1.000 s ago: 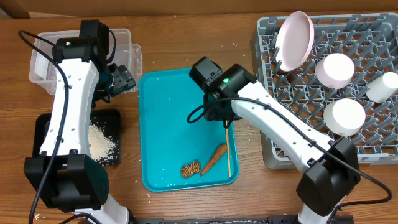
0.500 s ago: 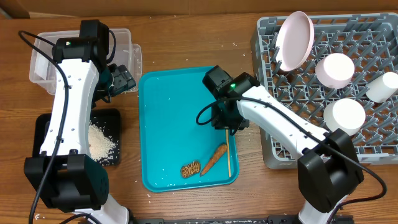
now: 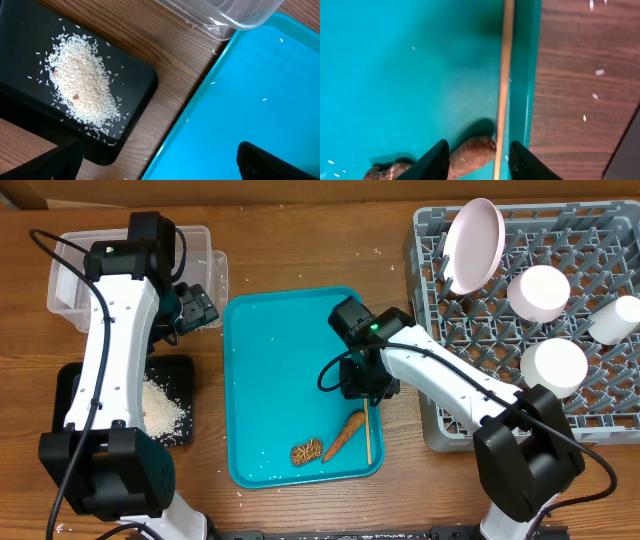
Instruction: Sort waste into correct bins and load items into the dishwasher
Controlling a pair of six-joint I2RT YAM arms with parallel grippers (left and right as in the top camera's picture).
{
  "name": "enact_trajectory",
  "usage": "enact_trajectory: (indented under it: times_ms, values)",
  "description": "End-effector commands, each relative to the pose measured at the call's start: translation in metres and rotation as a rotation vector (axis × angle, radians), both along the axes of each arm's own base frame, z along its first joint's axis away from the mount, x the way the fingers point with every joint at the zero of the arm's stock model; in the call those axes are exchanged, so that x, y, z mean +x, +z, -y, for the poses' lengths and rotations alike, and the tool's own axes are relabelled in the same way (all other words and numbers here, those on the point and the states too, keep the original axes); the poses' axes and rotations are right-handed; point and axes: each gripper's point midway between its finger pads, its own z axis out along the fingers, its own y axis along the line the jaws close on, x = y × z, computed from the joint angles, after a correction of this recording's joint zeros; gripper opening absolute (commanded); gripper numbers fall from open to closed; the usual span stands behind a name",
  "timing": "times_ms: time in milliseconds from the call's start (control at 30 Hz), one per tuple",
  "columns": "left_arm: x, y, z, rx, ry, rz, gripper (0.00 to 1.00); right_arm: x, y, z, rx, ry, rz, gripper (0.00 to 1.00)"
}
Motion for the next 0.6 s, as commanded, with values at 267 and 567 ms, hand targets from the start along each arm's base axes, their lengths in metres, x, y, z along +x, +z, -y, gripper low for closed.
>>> enact_trajectory:
  times_ms: [267, 567]
  values:
    - [-0.001, 0.0, 0.0, 0.011, 0.012, 0.001, 1.0, -0.003, -0.023, 0.005, 0.001, 0.01, 0.023, 0.42]
    - [-0.001, 0.0, 0.0, 0.011, 0.012, 0.001, 1.0, -0.006, -0.037, 0.007, 0.006, 0.009, 0.029, 0.42]
